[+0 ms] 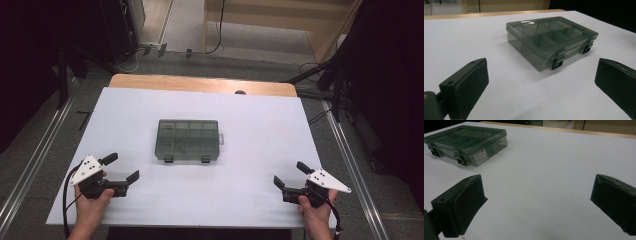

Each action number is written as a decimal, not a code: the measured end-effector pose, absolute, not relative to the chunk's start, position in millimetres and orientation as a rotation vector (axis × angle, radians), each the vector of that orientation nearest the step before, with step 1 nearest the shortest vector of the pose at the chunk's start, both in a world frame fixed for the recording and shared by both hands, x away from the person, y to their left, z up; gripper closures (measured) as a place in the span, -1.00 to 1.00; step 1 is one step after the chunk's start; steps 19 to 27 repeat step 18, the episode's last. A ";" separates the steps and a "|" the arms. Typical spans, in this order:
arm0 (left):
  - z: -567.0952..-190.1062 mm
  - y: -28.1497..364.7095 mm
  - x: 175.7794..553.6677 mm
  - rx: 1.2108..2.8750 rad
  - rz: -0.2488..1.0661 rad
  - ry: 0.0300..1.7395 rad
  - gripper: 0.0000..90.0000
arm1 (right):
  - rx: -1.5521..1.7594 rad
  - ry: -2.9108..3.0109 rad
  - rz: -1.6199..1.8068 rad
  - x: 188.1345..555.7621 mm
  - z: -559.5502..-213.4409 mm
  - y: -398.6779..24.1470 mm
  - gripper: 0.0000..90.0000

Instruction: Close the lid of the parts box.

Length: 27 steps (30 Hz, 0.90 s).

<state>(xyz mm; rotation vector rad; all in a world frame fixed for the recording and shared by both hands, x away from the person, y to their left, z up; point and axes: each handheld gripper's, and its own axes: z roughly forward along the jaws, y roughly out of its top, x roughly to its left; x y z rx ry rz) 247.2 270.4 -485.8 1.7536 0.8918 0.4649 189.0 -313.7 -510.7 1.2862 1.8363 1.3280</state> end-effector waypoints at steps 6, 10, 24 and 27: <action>-486.5 288.2 238.9 1.761 0.483 0.913 -1.00 | 1.290 1.833 1.321 186.6 -511.4 -316.3 -1.00; -488.5 300.2 236.0 1.749 0.490 0.939 -1.00 | 1.298 1.834 1.316 186.5 -511.8 -315.7 -1.00; -490.8 305.6 238.2 1.741 0.483 0.951 -1.00 | 1.302 1.830 1.313 186.8 -512.2 -315.2 -1.00; -490.8 305.6 238.2 1.741 0.483 0.951 -1.00 | 1.302 1.830 1.313 186.8 -512.2 -315.2 -1.00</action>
